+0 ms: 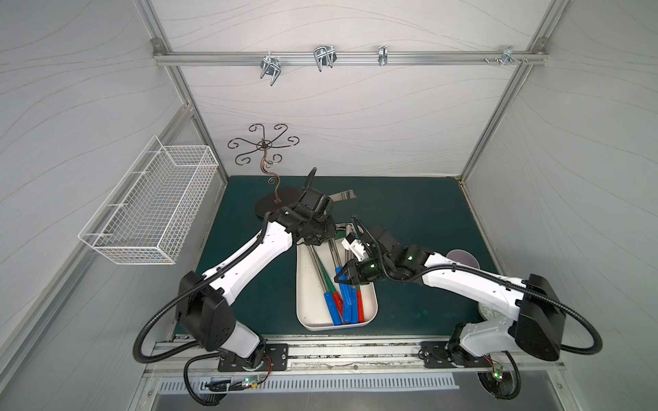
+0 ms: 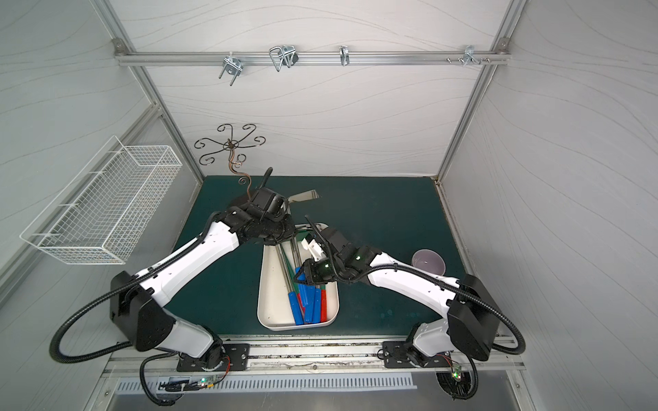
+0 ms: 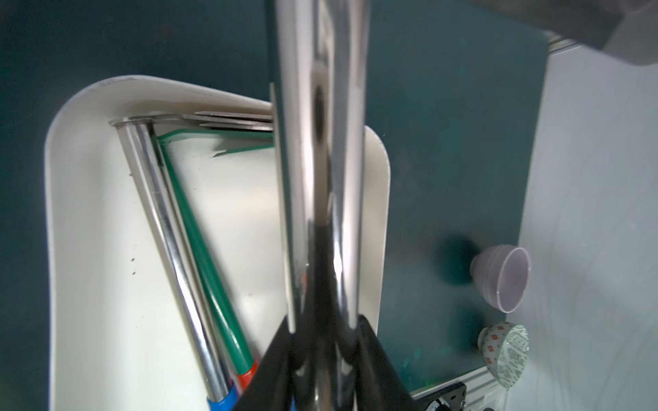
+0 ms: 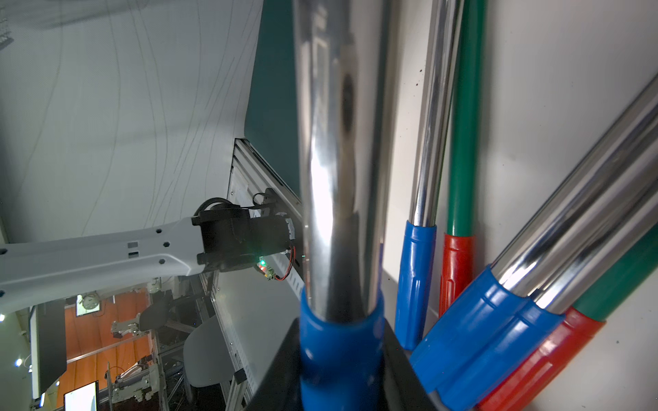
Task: Put the small hoe into the storage box
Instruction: Pick up the hoe from the center of the board.
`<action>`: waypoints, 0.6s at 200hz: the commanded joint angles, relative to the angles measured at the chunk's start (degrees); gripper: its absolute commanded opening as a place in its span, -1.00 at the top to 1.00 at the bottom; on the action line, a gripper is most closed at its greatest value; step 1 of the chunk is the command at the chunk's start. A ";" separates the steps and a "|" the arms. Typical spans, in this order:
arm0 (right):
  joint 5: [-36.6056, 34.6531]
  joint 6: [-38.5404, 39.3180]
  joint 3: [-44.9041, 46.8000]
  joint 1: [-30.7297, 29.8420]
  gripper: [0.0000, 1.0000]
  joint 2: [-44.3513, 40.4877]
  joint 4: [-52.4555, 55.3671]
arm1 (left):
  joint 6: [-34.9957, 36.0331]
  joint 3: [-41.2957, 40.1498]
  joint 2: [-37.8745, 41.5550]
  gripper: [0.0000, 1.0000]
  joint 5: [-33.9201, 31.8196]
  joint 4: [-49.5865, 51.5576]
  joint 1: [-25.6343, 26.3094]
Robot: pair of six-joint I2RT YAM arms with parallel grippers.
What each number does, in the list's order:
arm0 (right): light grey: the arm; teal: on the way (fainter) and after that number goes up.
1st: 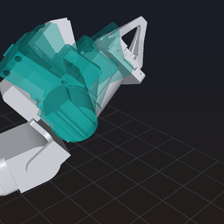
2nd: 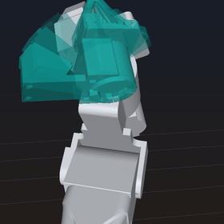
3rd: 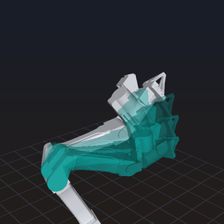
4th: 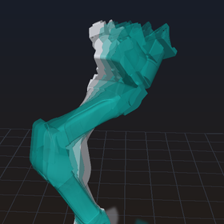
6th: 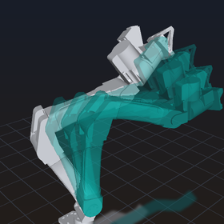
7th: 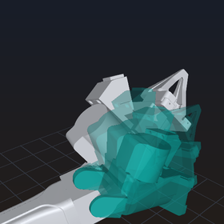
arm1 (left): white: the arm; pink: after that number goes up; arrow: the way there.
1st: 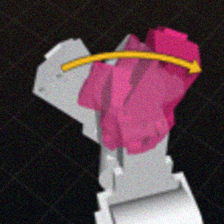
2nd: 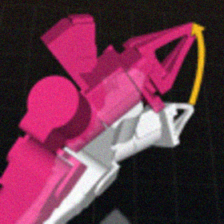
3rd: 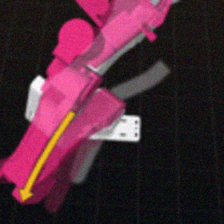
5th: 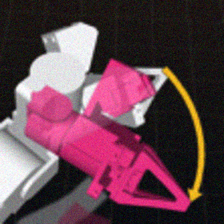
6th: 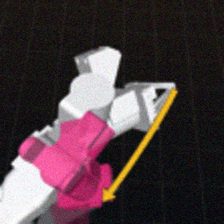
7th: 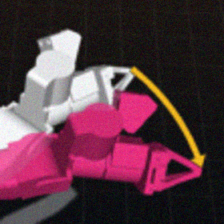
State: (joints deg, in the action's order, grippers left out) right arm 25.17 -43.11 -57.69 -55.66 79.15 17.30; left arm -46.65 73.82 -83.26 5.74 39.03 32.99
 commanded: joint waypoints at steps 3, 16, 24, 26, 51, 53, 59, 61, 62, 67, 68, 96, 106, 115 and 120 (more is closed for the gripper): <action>3.54 1.28 -1.35 0.37 1.00 -3.09 -3.81 | -1.64 -7.56 5.70 0.29 1.84 -15.69 -0.83; 5.75 1.49 -1.42 0.38 1.00 -2.59 -4.54 | -2.66 -12.01 7.74 0.29 3.07 -20.99 -1.77; 6.82 1.28 -1.46 0.38 1.00 -2.21 -4.73 | -3.27 -14.16 8.66 0.29 4.05 -23.57 -2.72; 7.00 1.34 -1.42 0.38 1.00 -2.17 -4.73 | -3.47 -14.61 8.91 0.30 4.33 -24.07 -3.01; 7.76 0.74 -0.50 0.46 1.00 -2.36 -5.56 | -3.83 -18.18 11.01 0.35 7.40 -28.90 -5.48; 7.78 0.66 -0.43 0.46 1.00 -2.39 -5.64 | -3.80 -18.29 11.13 0.36 7.66 -29.13 -5.68; 7.94 0.51 -0.32 0.55 1.00 -2.34 -5.86 | -3.46 -18.73 11.51 0.37 8.22 -29.59 -6.14; 8.07 0.43 -0.25 0.55 1.00 -2.40 -5.94 | -3.38 -18.83 11.60 0.37 8.32 -29.72 -6.35; 8.11 0.37 -0.24 0.55 1.00 -2.33 -6.04 | -3.28 -18.86 11.66 0.37 8.37 -29.76 -6.36; 8.42 0.23 -0.16 0.60 1.00 -2.26 -6.33 | -3.14 -19.06 11.88 0.39 8.79 -30.01 -6.73; 8.46 0.18 -0.15 0.62 1.00 -2.25 -6.41 | -3.07 -19.15 11.89 0.39 8.82 -30.08 -6.76; 9.55 -0.66 0.37 0.81 1.00 -1.52 -7.45 | -2.91 -20.61 12.90 0.61 12.02 -32.58 -8.63; 9.55 -0.93 0.56 0.97 1.00 -1.46 -7.54 | -3.09 -21.10 13.31 0.73 12.64 -33.46 -8.89; 9.63 -1.26 0.73 1.24 1.00 -1.33 -7.54 | -3.02 -21.34 13.56 0.87 13.02 -33.88 -8.93; 9.64 -1.26 0.81 1.42 1.00 -1.36 -7.48 | -2.93 -21.43 13.82 0.95 13.07 -33.94 -8.98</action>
State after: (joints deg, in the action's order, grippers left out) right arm 30.94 -44.38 -57.17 -54.89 78.81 11.92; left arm -52.95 52.99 -71.07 17.78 11.03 25.34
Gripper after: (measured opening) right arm 0.296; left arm 0.253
